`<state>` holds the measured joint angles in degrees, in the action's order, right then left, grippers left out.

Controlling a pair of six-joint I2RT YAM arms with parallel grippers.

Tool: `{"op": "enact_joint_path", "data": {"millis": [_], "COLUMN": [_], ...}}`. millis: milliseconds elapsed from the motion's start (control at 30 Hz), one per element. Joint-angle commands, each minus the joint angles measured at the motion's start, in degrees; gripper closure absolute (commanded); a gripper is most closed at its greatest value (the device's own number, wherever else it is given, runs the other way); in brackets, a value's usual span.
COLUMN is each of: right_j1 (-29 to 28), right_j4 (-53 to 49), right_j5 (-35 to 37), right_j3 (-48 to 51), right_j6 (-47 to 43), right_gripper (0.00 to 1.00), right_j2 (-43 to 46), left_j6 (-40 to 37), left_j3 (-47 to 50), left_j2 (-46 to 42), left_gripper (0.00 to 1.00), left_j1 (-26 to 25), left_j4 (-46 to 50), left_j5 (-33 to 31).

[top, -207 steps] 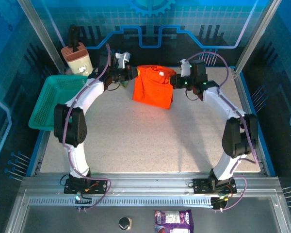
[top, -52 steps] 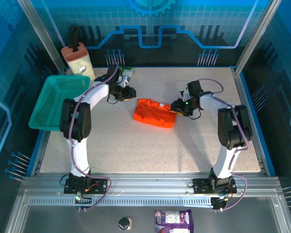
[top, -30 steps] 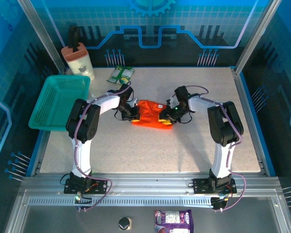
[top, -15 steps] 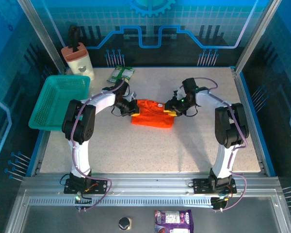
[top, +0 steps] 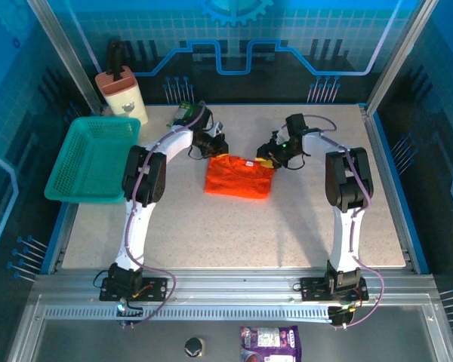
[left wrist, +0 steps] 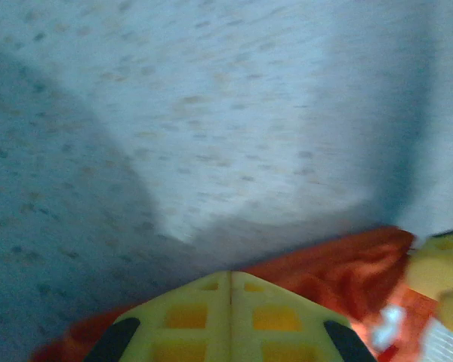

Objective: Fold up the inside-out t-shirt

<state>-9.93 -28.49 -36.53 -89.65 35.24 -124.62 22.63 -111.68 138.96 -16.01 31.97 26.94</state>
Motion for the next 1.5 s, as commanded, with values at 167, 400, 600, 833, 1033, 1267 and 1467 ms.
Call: {"op": "enact_joint_path", "data": {"millis": [167, 400, 600, 833, 1033, 1267, 1467], "right_j1": [1.3, 2.33, 2.14, 1.33, 0.24, -0.92, -1.47], "right_j4": [-1.13, -8.44, -11.27, -10.48, -6.83, -4.88, -4.39], "right_j5": [0.87, 5.41, 9.24, 11.07, 9.62, 8.12, 7.56], "right_j3": [-3.28, 0.08, 7.34, 13.03, 14.58, 12.92, 11.43], "right_j6": [-0.81, -5.55, -7.17, -8.09, -7.87, -7.12, -6.97], "right_gripper": [0.63, 0.57, 0.53, 0.48, 0.48, 0.5, 0.53], "right_j2": [-0.88, 8.09, 14.44, 14.98, 13.18, 9.53, 7.03], "left_j6": [1.72, 2.49, 5.0, 5.14, 3.58, 4.17, 5.07], "left_j3": [-1.66, 2.58, 3.4, 0.76, 8.92, 21.36, 26.44], "left_j2": [3.65, 0.45, -4.2, -10.41, -15.77, -19.6, -21.27], "left_gripper": [1.0, 1.0, 0.9, 0.77, 0.75, 0.77, 0.77], "left_j1": [0.7, 0.72, 0.81, 0.98, 1.51, 1.51, 1.6], "left_j4": [2.45, -0.45, -4.72, -3.23, -3.32, -8.19, -10.64], "left_j5": [-5.83, -4.61, 0.88, 1.7, 0.31, 0.05, 0.64]}}
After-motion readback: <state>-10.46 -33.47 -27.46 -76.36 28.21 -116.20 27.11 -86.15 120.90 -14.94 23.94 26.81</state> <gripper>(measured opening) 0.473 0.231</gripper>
